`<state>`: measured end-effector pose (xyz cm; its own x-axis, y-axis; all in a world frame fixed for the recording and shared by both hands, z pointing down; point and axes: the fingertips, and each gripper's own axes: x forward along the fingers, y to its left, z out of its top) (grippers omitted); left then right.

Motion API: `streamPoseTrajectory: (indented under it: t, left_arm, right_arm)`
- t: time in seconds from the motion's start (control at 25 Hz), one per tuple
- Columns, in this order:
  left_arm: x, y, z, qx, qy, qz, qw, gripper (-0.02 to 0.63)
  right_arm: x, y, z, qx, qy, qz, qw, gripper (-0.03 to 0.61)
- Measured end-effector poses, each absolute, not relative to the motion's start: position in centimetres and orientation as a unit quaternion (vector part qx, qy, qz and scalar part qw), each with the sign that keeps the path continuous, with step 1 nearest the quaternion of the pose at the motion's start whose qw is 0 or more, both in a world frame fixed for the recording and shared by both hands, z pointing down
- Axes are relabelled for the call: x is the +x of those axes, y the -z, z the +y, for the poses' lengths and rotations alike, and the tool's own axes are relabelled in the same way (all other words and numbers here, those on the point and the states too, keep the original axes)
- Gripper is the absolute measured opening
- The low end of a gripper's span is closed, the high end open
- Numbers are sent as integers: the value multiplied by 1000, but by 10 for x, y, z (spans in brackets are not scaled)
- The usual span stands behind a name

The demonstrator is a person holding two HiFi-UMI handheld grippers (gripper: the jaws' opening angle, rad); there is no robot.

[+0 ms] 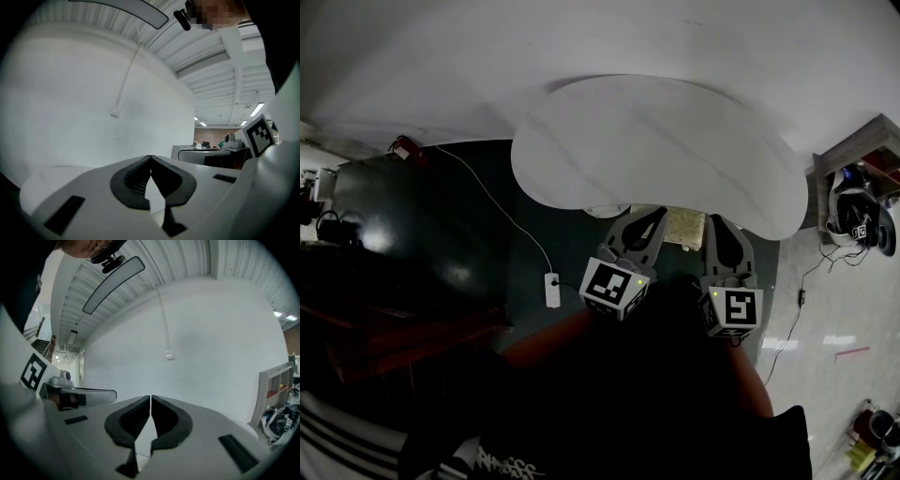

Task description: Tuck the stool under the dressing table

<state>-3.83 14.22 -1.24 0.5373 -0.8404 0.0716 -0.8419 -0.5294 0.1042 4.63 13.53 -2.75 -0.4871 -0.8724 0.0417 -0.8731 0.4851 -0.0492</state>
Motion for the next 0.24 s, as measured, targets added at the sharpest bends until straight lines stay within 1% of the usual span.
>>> streamPoseTrajectory:
  t: [0.24]
  left_arm:
    - [-27, 13, 141, 875, -3, -480, 57, 15]
  right_arm:
    - [51, 23, 135, 500, -36, -865, 7, 40]
